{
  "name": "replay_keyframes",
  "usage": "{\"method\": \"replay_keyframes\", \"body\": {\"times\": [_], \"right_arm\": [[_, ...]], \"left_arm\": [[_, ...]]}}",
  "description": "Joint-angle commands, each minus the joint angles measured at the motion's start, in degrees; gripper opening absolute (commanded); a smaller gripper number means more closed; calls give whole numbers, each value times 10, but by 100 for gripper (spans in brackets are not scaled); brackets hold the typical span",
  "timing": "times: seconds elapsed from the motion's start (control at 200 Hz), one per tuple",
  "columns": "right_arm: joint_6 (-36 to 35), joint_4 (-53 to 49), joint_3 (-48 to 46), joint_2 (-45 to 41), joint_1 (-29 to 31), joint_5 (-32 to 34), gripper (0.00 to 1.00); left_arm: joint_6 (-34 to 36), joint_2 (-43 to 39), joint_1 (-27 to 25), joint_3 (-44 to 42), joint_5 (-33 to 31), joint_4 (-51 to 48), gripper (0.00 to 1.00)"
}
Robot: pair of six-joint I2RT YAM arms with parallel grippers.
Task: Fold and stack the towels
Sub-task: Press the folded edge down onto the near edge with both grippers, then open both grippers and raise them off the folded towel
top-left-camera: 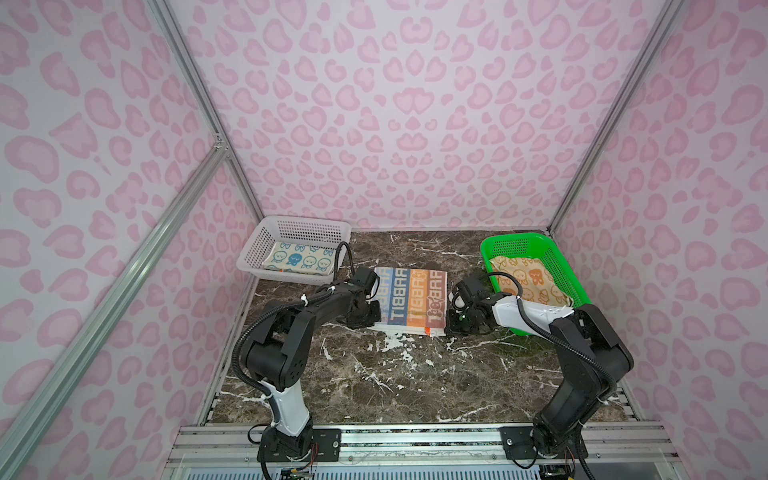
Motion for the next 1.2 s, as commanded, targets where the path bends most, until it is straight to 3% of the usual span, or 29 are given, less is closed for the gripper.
{"method": "replay_keyframes", "body": {"times": [0.0,0.105,0.21,0.315,0.475,0.545,0.58,0.715,0.975,1.195], "right_arm": [[-9,-11,5,-1,1,14,7],[-19,-31,23,-13,2,19,33],[-33,-55,52,-25,-2,22,60],[-49,-83,95,-27,-23,24,73],[-46,-60,160,6,-87,-49,90],[-34,-36,196,39,-111,-99,94],[-28,-22,214,54,-118,-116,96],[-12,6,287,116,-126,-146,99],[35,57,388,238,-126,-188,99],[29,57,417,302,-127,-200,99]], "left_arm": [[1,-4,0,6,-12,-2,27],[-2,-17,-1,14,-19,-7,35],[-2,-31,-1,32,-36,-18,57],[2,-25,-1,83,-58,-50,82],[-11,0,14,169,-30,-47,88],[-25,20,26,199,13,-14,92],[-32,34,32,217,35,0,100],[-36,110,40,313,88,13,98],[-55,236,51,428,113,12,98],[-74,272,50,418,116,14,98]]}}
